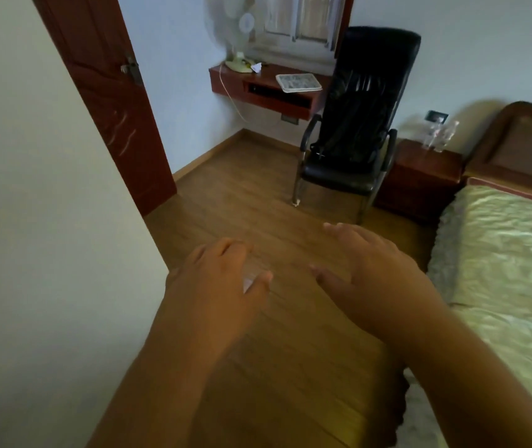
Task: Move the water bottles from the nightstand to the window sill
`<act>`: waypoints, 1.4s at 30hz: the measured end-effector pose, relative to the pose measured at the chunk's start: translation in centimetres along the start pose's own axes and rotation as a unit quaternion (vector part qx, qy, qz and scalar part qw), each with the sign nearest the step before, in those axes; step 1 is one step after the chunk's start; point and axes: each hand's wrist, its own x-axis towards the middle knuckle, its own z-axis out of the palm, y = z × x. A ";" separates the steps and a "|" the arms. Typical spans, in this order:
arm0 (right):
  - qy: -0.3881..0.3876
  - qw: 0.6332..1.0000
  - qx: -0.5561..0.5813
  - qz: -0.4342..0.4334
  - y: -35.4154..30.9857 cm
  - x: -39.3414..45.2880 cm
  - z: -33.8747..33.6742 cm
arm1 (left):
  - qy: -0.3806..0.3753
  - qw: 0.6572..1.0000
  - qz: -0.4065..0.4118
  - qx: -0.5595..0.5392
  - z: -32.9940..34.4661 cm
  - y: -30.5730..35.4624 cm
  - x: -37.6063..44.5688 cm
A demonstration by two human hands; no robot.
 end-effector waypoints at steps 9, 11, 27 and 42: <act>0.014 0.997 0.010 0.069 5.9 5.5 -0.1 | -0.012 0.995 0.100 -0.029 2.0 4.6 8.2; 0.015 0.997 0.018 0.073 7.6 7.4 -0.5 | -0.011 0.995 0.100 -0.027 2.3 6.2 10.0; 0.038 0.994 0.054 0.082 21.9 17.5 -6.5 | -0.013 0.991 0.135 -0.010 5.4 21.0 21.9; 0.062 0.970 0.059 0.227 34.9 20.4 -9.6 | -0.111 0.955 0.275 -0.016 11.3 34.3 34.5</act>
